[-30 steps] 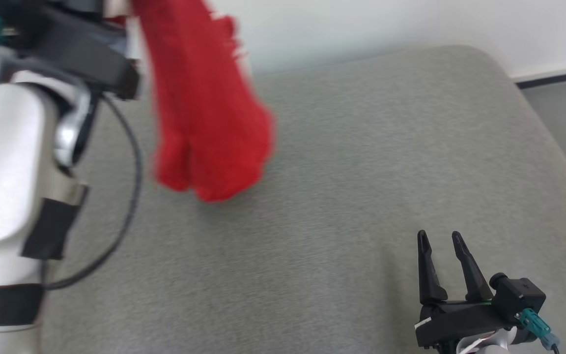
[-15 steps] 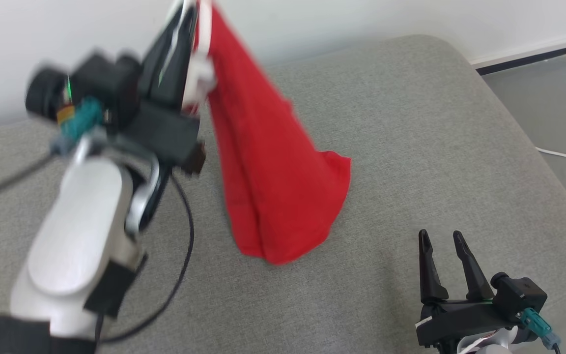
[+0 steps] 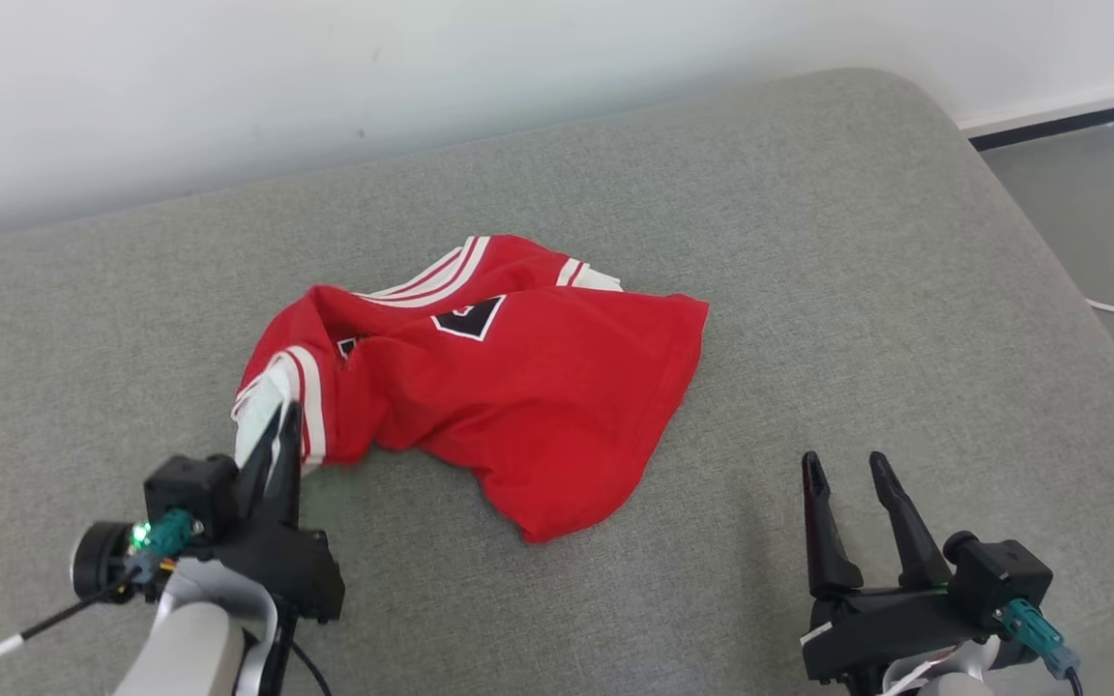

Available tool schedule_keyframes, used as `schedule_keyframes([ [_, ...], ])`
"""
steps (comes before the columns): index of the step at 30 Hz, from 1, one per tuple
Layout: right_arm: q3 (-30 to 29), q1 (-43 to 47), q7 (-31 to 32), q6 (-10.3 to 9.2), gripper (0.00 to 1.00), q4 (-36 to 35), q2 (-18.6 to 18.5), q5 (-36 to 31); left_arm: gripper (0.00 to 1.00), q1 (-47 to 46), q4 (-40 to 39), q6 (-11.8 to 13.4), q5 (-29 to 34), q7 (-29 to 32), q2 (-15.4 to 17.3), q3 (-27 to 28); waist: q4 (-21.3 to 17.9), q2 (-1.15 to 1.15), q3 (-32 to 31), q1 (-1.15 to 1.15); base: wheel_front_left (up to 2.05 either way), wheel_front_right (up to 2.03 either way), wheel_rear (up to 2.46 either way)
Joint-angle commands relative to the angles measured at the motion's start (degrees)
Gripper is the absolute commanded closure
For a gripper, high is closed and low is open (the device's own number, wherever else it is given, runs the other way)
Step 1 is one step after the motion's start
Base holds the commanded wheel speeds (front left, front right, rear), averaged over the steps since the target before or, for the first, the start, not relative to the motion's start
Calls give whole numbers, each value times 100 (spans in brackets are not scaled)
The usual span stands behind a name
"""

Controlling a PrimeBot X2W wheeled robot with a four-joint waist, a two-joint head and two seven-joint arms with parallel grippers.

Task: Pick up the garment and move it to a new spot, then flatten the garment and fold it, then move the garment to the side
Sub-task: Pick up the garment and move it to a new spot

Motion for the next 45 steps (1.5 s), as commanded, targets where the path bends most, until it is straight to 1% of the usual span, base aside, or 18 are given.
schedule_keyframes([
  [1,17,-28,-4,-12,0,16,14,-23,100,80,118,-43,-13,-86,-62,-19,41,0,-33,0,0,0,0],
  [2,26,-29,-4,-12,0,17,13,-36,36,96,197,-73,16,-126,-74,-42,63,0,-51,0,0,0,0],
  [3,18,-29,-4,-12,0,9,13,-50,0,96,253,-78,58,-148,-92,-74,93,0,-75,0,0,0,0],
  [5,11,-5,-4,-12,0,-22,18,-61,0,22,198,-111,119,-224,-137,-70,167,0,-133,0,0,0,0],
  [8,-24,63,-4,-12,0,-64,16,-74,0,-26,-63,-86,237,-274,-172,14,289,0,-228,0,0,0,0],
  [14,-28,103,-4,-12,0,-186,18,-131,0,356,-1060,10,514,-278,-166,532,571,0,-402,0,0,0,0],
  [19,-79,160,-4,-12,0,-257,14,-188,0,843,-1636,-14,748,-280,-163,1055,811,0,-509,0,0,0,0],
  [27,-63,255,-3,-12,0,-218,13,-266,0,1529,-1966,-49,1121,-281,-184,1609,1069,0,-708,0,0,0,0],
  [29,-20,300,-3,-12,0,-173,16,-299,0,1806,-2118,-77,1231,-281,-259,1847,1143,0,-791,0,0,0,0],
  [34,-51,362,-3,-12,0,-142,15,-338,0,2271,-2357,-168,1377,-281,-427,2178,1252,0,-874,0,0,0,0],
  [41,-83,411,-3,-12,0,-77,15,-415,0,2722,-2467,-319,1700,-281,-602,2391,1356,0,-941,0,0,0,0],
  [45,-94,438,-3,-12,0,-51,15,-450,0,2876,-2370,-396,1709,-281,-726,2430,1392,0,-968,0,0,0,0],
])
